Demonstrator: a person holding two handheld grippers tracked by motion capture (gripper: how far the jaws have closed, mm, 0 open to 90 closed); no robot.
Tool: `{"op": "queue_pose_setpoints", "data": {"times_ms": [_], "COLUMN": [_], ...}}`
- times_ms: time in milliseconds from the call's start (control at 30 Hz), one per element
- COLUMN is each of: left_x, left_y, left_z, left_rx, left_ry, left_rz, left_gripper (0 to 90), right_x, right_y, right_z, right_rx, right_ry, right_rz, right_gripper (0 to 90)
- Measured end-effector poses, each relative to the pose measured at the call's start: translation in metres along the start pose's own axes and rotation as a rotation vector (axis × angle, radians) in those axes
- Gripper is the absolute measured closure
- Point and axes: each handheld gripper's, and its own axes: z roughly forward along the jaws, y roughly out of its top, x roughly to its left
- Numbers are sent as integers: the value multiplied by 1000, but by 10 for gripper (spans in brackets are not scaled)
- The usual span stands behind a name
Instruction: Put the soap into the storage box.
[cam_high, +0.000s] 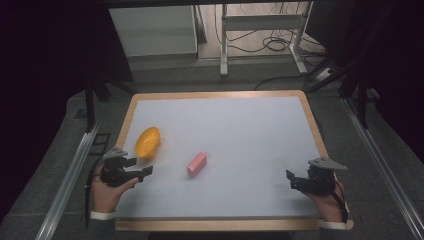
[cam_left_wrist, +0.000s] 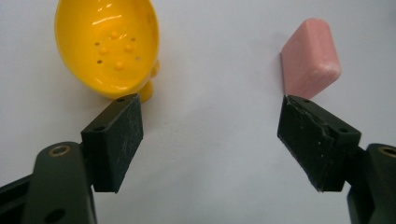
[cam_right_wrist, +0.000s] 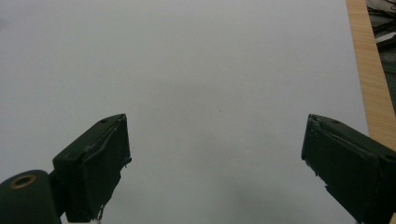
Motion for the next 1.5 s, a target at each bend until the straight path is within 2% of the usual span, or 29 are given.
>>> {"op": "queue_pose_setpoints", "data": {"times_ms": [133,400,600,833,1067,1167,1233,1500], "left_x": [-8,-15,-21,-25,-35,-37,-39,-57], "left_y": [14,28,39,42,48,49,51,62], "left_z": [-3,1,9,15,25,26,28,39], "left_rx": [15,56,97,119,157,152,169,197], "left_ry": [5,12,-2,-2,-3,-7,1,-4], "left_rz": [24,39,53,69,111,120,126,175], "left_gripper": [218,220,218,220,218,217,218,219], "right_x": [-2,-3,-2,-2,-1,-1,-2,0], "right_y": [0,-1,-2,-3,-4,-4,-4,-4], "right_z": [-1,-2,-3,-2,-1,-1,0,1], "right_rx": [-4,-3,0,6,10,12,13,15], "right_ry": [-2,-8,-10,-13,-12,-15,-11,-7], "right_rz": [4,8,7,6,2,0,1,-4], "right_gripper": [77,78,79,79,79,79,80,79]}}
